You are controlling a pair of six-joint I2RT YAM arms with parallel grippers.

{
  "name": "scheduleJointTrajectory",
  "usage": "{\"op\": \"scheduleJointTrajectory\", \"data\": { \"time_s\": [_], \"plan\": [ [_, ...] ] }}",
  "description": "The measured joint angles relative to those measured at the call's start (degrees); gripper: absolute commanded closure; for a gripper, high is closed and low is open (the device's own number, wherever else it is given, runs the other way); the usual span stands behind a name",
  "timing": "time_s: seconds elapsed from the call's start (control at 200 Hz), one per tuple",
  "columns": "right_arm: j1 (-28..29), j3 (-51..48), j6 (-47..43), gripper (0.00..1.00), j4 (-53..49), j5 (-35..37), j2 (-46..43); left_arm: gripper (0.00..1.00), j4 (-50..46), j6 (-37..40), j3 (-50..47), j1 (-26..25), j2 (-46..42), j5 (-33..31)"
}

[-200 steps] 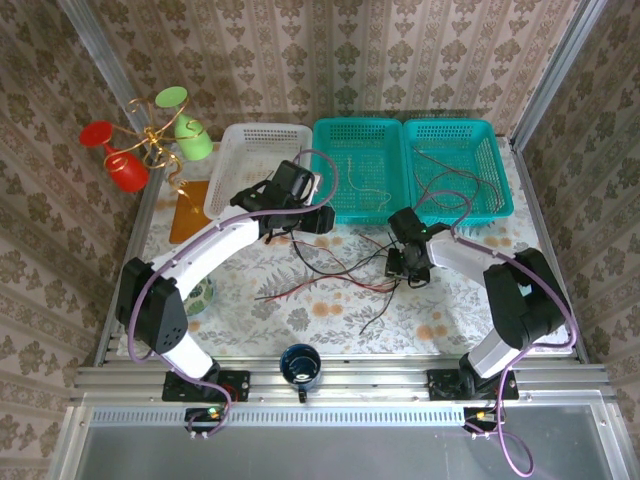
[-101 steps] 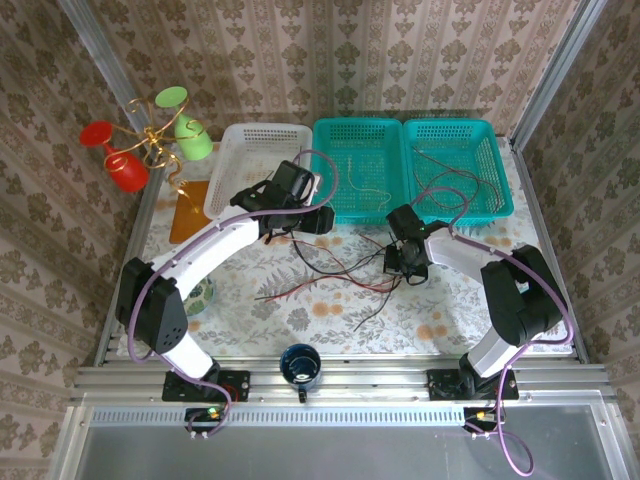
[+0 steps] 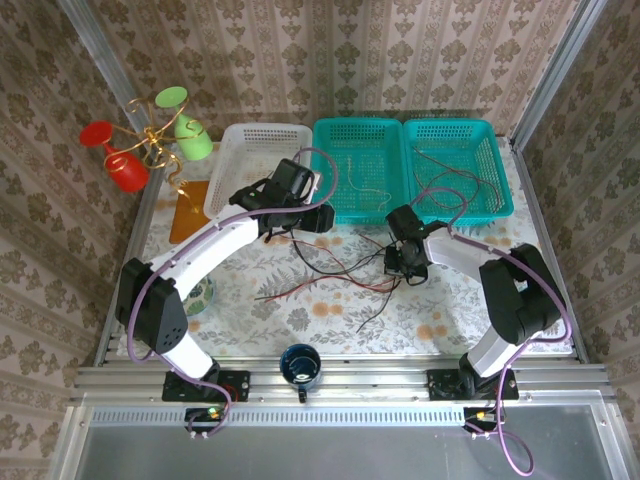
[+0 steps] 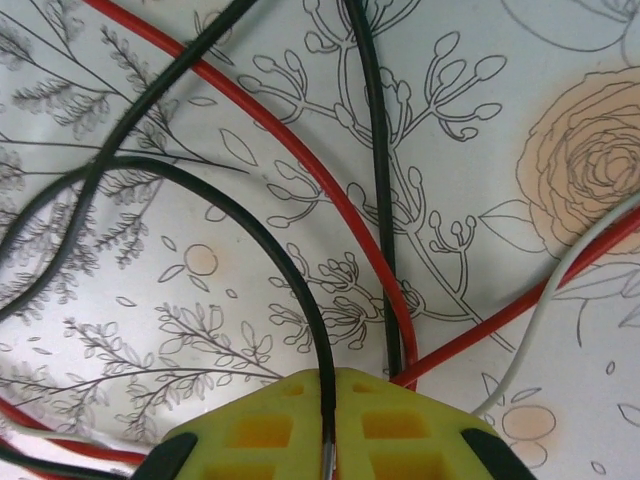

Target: Untangle the cables

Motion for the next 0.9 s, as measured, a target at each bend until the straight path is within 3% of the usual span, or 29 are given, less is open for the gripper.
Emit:
{"op": "scheduleJointTrajectory", "data": {
  "time_s": [0.035, 0.23, 0.5, 0.9],
  "plan": [
    [0.0, 0.0, -0.2, 1.00, 0.0, 0.0, 0.4, 0.35, 0.0, 0.0, 0.0, 0.0, 0.0, 0.0],
    [0.2, 1.2, -1.2, 1.00, -0.9, 0.0, -0.7, 0.35, -0.4, 0.0, 0.0, 0.0, -0.5, 0.3],
    [0.9, 1.3, -1.3, 1.00, -1.8, -1.7, -16.2, 0.35, -0.5, 0.3, 3.9, 0.0, -1.6, 3.3],
    [2.3, 1.4, -3.3, 1.00, -1.1, -5.2, -25.1, 0.34, 2.2, -1.1, 5.8, 0.1, -1.9, 14.7]
  ]
}}
